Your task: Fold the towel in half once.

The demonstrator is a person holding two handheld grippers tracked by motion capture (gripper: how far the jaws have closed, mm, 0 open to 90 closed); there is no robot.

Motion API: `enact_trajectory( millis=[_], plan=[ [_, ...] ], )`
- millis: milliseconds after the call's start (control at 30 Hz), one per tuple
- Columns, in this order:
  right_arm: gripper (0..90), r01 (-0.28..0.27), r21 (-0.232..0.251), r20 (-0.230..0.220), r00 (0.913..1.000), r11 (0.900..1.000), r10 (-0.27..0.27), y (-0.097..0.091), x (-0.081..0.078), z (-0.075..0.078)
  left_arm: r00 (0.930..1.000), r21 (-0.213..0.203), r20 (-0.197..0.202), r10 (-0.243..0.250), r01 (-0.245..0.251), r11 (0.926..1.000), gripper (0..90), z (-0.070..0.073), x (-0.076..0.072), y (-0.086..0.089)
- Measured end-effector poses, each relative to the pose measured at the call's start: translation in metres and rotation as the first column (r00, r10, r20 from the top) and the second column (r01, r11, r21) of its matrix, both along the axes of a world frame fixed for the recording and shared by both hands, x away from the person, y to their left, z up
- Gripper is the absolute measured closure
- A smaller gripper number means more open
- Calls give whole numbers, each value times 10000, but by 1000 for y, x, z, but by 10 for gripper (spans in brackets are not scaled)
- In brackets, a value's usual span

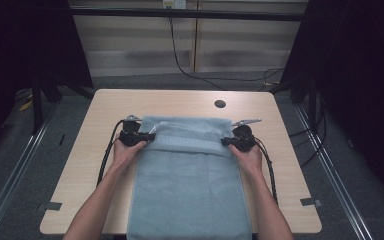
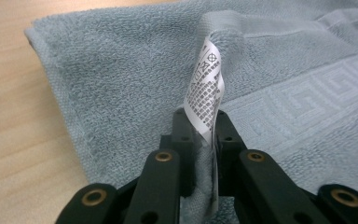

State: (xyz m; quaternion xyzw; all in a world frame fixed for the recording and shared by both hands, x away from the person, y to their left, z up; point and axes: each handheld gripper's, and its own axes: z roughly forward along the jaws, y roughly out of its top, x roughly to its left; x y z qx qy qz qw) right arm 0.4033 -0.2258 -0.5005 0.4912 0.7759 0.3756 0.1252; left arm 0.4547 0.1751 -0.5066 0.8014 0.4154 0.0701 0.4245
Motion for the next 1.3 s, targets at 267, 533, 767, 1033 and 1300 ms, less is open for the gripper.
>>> enact_trajectory(
  millis=[267, 533, 767, 1033, 1300],
  plan=[
    [867, 11, 1329, 939, 9955, 9911, -137, -15, -3, 35, 9963, -1136, 835, -210, 305, 9931, 831, 38, -16, 8],
    [866, -501, 2061, 2532, 9674, 9772, -38, -21, -19, 98, 9769, -1705, 2050, -607, 967, 9806, 831, 92, -42, 14],
    [866, -1002, 2387, 3489, 9371, 9659, 110, -26, -36, 141, 9533, -2185, 2902, -832, 1507, 9641, 830, 137, -71, 19],
    [866, -1698, 2401, 3943, 9168, 9558, 638, -23, -64, 164, 9313, -2147, 3398, -1310, 2124, 9533, 828, 155, -113, 26],
    [866, -2153, 2290, 3750, 9195, 9493, 1181, -25, -112, 144, 9463, -2446, 2806, -1604, 2321, 9414, 827, 116, -158, 35]
  ],
)
